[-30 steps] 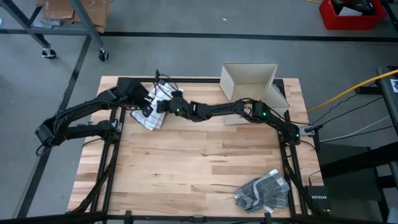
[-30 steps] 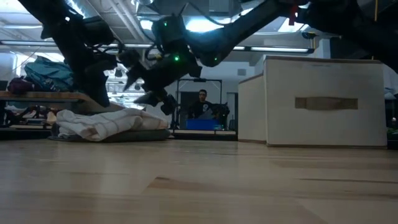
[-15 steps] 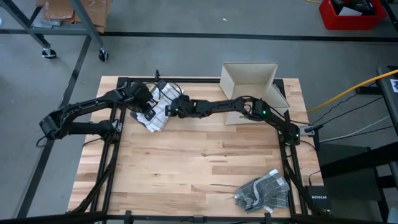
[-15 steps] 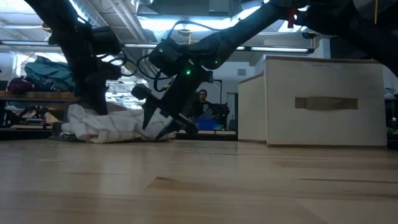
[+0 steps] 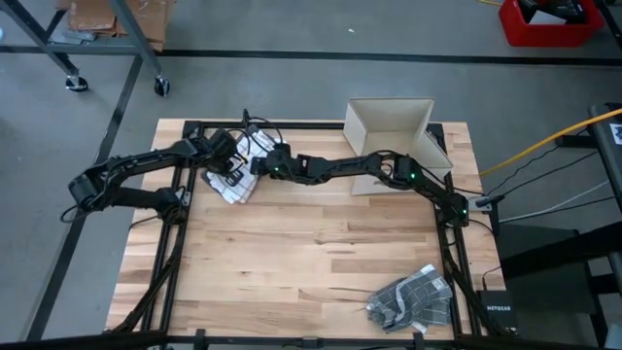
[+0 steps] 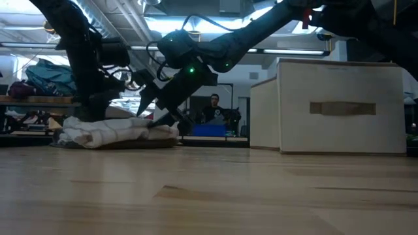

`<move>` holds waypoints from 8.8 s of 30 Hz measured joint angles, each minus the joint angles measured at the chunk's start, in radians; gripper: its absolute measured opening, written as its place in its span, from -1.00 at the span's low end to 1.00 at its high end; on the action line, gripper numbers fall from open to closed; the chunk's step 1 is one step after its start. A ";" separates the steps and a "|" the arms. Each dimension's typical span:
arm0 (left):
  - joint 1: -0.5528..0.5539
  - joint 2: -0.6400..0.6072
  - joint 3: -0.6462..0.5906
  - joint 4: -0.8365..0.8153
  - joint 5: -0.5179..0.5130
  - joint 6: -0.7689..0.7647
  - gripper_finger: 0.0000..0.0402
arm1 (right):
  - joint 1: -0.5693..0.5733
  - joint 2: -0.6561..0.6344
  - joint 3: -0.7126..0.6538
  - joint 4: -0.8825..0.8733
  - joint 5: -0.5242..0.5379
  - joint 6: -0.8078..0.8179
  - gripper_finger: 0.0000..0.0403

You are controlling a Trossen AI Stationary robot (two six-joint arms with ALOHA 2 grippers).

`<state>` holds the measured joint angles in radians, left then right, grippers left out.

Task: Fold towel
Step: Stack the folded white kitchen towel on top of the folded gray kitchen towel, then fold the gray white kitchen towel

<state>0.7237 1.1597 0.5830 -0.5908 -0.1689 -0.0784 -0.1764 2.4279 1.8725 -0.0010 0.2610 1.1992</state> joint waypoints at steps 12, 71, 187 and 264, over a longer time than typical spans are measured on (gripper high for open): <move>-0.080 -0.284 0.004 0.006 0.157 0.000 -1.00 | -0.008 0.000 0.000 0.000 0.061 0.000 -0.08; -0.357 -0.500 -0.003 0.009 0.219 -0.086 -0.99 | -0.023 -0.206 0.000 -0.056 -0.056 -0.645 -0.08; -0.922 0.224 -0.002 0.915 0.315 -0.291 -0.99 | 1.027 -0.201 -0.002 -1.563 -0.543 0.888 -0.59; -0.882 -0.490 -0.003 0.717 -0.138 0.192 -0.99 | 0.601 -0.695 0.422 -0.777 0.714 -0.949 -1.00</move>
<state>-0.1582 0.6701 0.5804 0.1259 -0.3068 0.1136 0.4248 1.7325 2.2944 -0.7778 0.9747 0.2504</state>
